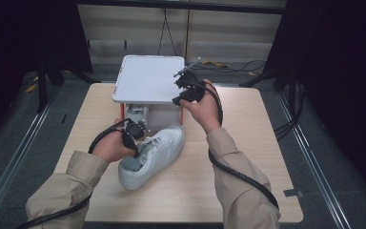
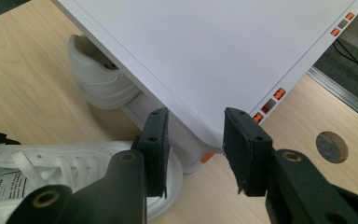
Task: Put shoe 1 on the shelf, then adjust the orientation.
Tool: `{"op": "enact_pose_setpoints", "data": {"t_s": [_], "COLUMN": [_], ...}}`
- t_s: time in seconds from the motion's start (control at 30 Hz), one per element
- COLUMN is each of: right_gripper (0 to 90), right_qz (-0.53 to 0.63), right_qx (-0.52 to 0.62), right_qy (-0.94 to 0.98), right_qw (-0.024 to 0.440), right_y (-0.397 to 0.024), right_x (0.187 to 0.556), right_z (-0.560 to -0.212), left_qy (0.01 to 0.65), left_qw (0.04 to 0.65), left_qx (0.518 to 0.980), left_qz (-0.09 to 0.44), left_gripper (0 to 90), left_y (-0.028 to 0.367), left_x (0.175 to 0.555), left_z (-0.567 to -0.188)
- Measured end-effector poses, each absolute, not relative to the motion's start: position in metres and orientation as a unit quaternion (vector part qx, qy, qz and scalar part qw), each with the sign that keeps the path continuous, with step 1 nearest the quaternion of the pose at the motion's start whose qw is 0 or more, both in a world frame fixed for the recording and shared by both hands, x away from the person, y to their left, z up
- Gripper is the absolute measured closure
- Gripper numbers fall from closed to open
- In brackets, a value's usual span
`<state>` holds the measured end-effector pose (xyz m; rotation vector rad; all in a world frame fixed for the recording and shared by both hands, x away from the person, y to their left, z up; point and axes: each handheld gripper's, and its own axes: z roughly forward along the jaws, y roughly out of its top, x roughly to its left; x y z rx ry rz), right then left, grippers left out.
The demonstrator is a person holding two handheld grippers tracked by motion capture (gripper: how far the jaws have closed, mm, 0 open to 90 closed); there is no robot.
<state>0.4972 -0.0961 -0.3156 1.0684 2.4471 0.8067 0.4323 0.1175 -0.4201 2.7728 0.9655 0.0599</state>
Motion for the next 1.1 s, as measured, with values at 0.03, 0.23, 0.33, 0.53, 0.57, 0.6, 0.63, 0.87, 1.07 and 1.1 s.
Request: {"op": "enact_pose_setpoints", "data": {"t_s": [0.03, 0.23, 0.33, 0.53, 0.57, 0.6, 0.63, 0.87, 1.07, 1.1], "right_gripper": [61.5, 61.1, 61.4, 62.7, 62.7, 64.7, 65.4, 68.3, 68.0, 68.0], "right_qz": [0.285, 0.286, 0.288, 0.298, 0.298, 0.297, 0.298, 0.3, 0.298, 0.298], "right_qx": [0.377, 0.379, 0.379, 0.372, 0.372, 0.371, 0.371, 0.38, 0.379, 0.379], "right_qy": [0.864, 0.862, 0.862, 0.86, 0.86, 0.859, 0.859, 0.855, 0.856, 0.856], "right_qw": [0.176, 0.176, 0.177, 0.184, 0.184, 0.189, 0.191, 0.183, 0.186, 0.186], "right_y": [-0.096, -0.098, -0.097, -0.09, -0.09, -0.088, -0.087, -0.084, -0.081, -0.081], "right_x": [0.497, 0.499, 0.502, 0.508, 0.508, 0.511, 0.513, 0.527, 0.529, 0.529], "right_z": [-0.316, -0.316, -0.314, -0.312, -0.312, -0.314, -0.315, -0.325, -0.325, -0.325], "left_qy": [0.338, 0.367, 0.382, 0.464, 0.464, 0.479, 0.491, 0.481, 0.435, 0.435], "left_qw": [0.101, 0.136, 0.149, 0.211, 0.211, 0.208, 0.202, 0.202, 0.2, 0.2], "left_qx": [0.936, 0.92, 0.911, 0.858, 0.858, 0.85, 0.846, 0.852, 0.877, 0.877], "left_qz": [0.018, 0.027, 0.043, 0.062, 0.062, 0.064, 0.06, 0.044, 0.035, 0.035], "left_gripper": [80.4, 83.4, 83.7, 83.6, 83.5, 83.3, 82.8, 79.0, 68.5, 65.3], "left_y": [0.117, 0.118, 0.118, 0.126, 0.126, 0.125, 0.124, 0.124, 0.117, 0.117], "left_x": [0.433, 0.433, 0.437, 0.452, 0.452, 0.455, 0.456, 0.449, 0.441, 0.441], "left_z": [-0.419, -0.404, -0.39, -0.388, -0.388, -0.399, -0.405, -0.424, -0.418, -0.418]}}
